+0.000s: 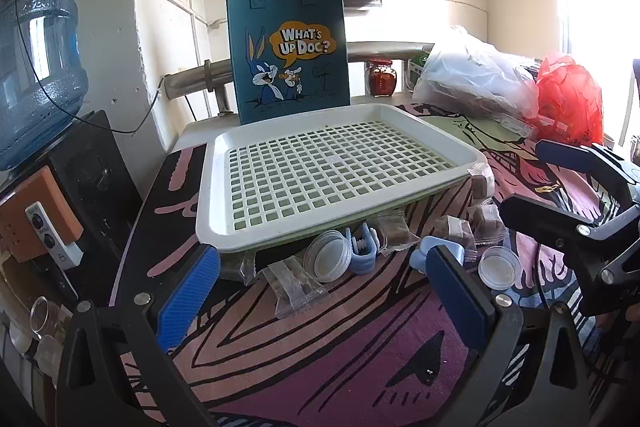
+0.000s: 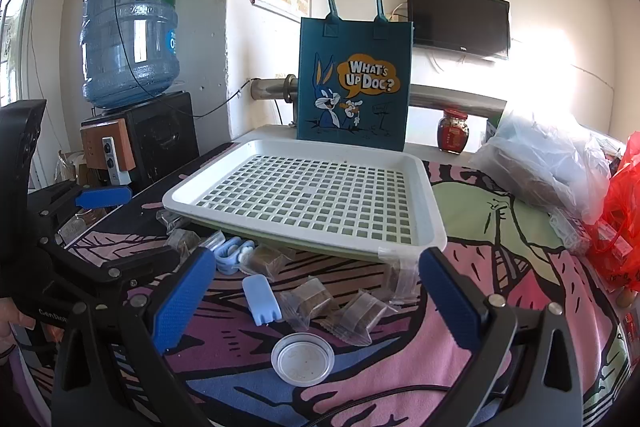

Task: Organize objects

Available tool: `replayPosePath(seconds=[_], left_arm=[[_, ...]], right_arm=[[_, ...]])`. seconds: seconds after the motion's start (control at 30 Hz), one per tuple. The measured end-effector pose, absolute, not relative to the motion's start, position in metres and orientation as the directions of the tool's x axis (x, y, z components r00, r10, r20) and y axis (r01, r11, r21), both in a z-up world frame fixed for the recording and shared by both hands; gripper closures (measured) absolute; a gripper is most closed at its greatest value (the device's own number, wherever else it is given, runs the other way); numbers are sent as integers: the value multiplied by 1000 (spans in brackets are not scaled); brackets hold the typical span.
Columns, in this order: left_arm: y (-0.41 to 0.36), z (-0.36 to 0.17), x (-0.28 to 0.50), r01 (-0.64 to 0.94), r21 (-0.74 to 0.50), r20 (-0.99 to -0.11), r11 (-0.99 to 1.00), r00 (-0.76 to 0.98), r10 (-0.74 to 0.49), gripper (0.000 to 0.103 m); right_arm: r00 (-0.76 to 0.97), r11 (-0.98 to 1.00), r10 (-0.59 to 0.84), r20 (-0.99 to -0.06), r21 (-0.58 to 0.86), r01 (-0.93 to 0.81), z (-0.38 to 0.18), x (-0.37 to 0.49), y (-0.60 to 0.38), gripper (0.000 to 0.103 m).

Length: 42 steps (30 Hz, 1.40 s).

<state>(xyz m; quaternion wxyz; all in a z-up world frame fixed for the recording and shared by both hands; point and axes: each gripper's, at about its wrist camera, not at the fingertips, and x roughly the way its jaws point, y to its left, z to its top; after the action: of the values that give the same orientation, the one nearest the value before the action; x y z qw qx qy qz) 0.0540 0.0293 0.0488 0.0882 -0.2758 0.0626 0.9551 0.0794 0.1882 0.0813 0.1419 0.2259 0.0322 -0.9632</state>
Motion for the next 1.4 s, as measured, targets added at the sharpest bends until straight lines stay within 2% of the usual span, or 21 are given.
replayPosePath(seconds=[0.73, 1.4], left_arm=[[29, 46, 52, -210, 57, -550, -976, -823, 145, 0], [31, 46, 50, -220, 55, -562, -974, -813, 152, 0]], right_arm=[[-839, -939, -309, -448, 7, 343, 78, 72, 216, 0], [-829, -938, -294, -475, -24, 346, 73, 71, 210, 0]])
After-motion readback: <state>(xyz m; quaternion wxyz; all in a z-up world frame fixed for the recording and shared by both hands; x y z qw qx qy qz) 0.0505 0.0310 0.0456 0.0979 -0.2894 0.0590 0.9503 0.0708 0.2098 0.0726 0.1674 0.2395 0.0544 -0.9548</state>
